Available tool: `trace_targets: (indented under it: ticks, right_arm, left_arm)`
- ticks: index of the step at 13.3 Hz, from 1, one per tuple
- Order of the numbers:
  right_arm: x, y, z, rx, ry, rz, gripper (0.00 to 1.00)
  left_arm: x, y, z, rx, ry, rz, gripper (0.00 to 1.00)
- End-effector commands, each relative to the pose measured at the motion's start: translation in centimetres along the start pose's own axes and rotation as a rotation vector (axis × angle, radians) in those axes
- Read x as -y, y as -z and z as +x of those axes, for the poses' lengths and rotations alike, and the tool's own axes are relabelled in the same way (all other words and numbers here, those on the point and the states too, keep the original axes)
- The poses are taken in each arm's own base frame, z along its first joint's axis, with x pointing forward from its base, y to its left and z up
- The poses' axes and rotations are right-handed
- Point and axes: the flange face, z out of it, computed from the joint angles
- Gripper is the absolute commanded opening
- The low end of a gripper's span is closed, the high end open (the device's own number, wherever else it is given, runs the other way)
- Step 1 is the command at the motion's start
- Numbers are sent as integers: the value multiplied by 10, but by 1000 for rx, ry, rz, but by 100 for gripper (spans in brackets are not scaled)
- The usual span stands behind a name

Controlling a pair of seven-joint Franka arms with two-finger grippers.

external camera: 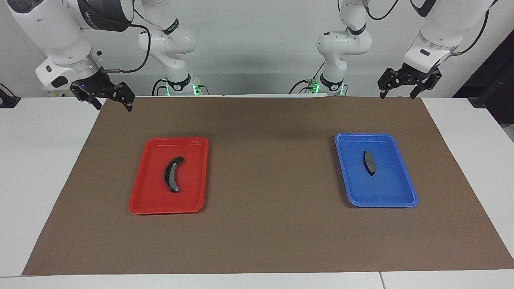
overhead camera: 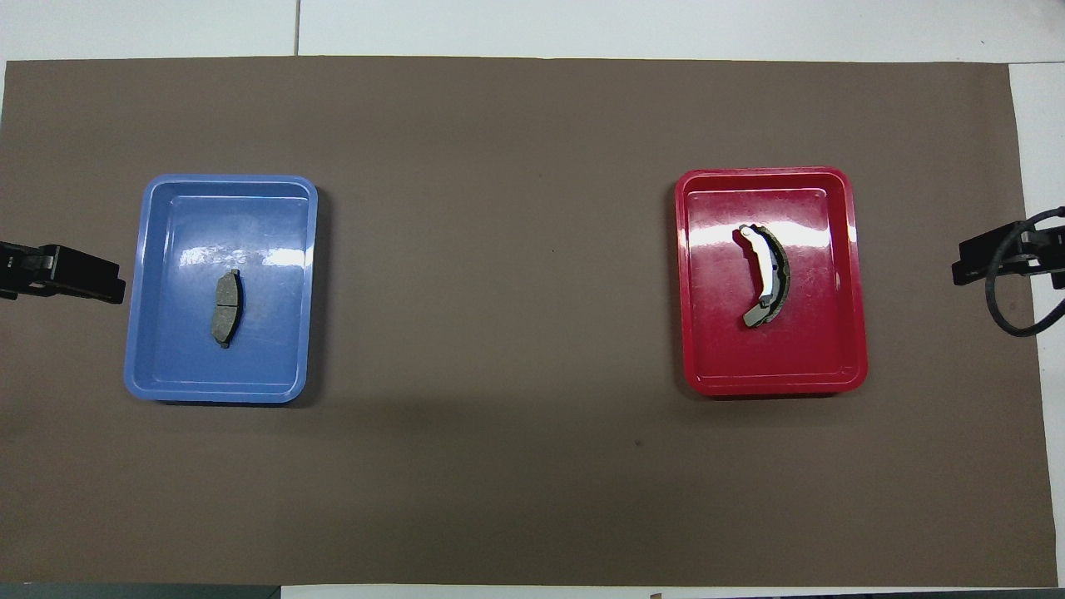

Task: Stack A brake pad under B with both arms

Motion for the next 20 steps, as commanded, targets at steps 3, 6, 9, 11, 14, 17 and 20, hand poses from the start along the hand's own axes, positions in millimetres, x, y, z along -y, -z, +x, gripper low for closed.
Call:
trace_targets:
  ticks: [3, 6, 9, 11, 14, 17, 20]
  right_arm:
    - [-2, 2, -1, -11, 16, 9, 100]
    - [4, 2, 0, -13, 31, 5, 100]
    - [20, 1, 0, -18, 62, 1, 100]
    - [23, -1, 2, -21, 63, 1, 100]
    - [48, -17, 13, -20, 93, -4, 100]
    - [80, -54, 26, -12, 101, -8, 100]
    - [85, -101, 39, -29, 108, -3, 100]
  left_arm:
    - [0, 3, -6, -7, -10, -7, 100]
    - [11, -31, 3, -9, 12, -33, 100]
    - [24, -102, 16, -34, -4, -35, 100]
    - [32, -151, 20, -73, -38, -32, 100]
    - [36, -228, 22, -127, -21, -25, 100]
    - [35, -287, 21, -139, -9, -21, 100]
    - [34, -323, 22, -110, -9, -20, 100]
